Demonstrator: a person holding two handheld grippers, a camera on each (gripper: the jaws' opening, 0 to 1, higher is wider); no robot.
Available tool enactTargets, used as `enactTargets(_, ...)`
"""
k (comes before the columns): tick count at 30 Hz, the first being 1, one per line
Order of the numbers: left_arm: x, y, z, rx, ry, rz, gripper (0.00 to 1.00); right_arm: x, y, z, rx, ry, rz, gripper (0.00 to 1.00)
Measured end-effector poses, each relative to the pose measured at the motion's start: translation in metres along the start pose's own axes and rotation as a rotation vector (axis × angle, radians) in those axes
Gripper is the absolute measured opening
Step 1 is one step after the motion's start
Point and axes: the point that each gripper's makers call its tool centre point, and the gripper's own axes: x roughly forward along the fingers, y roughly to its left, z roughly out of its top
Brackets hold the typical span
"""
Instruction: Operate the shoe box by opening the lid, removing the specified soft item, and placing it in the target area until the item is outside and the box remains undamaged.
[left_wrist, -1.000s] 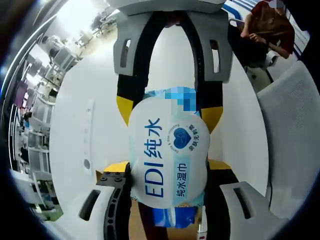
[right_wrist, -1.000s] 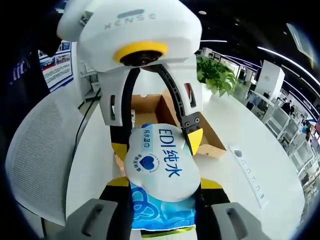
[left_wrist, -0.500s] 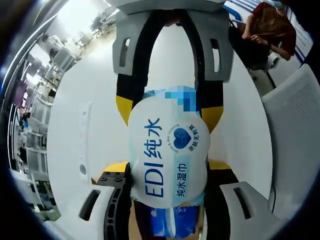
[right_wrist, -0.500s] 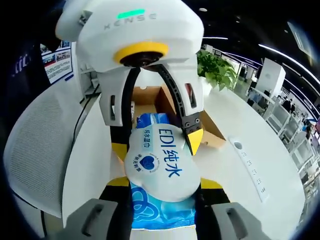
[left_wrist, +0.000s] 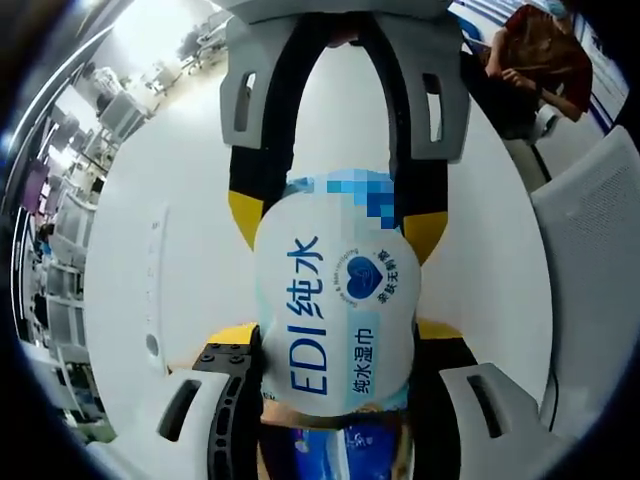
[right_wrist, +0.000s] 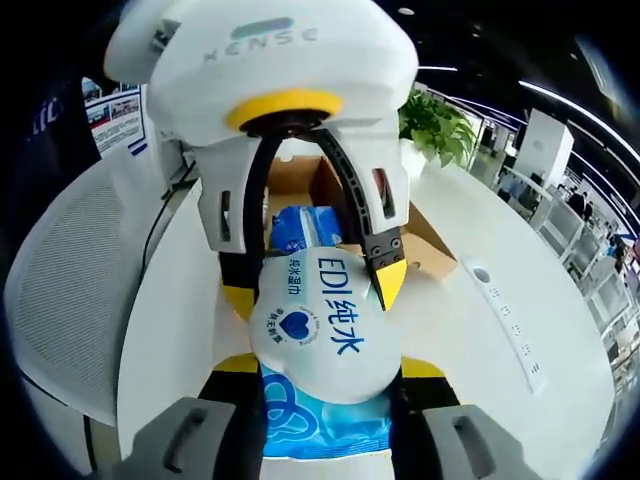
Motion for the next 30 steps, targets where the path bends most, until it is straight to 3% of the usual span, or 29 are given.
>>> enactTargets(30,0.032,0.002,-0.019,-0.030,0.018,-0.013,0.58,0.028,-0.006,-0.020,-0.016,0.038,0.028,0.44)
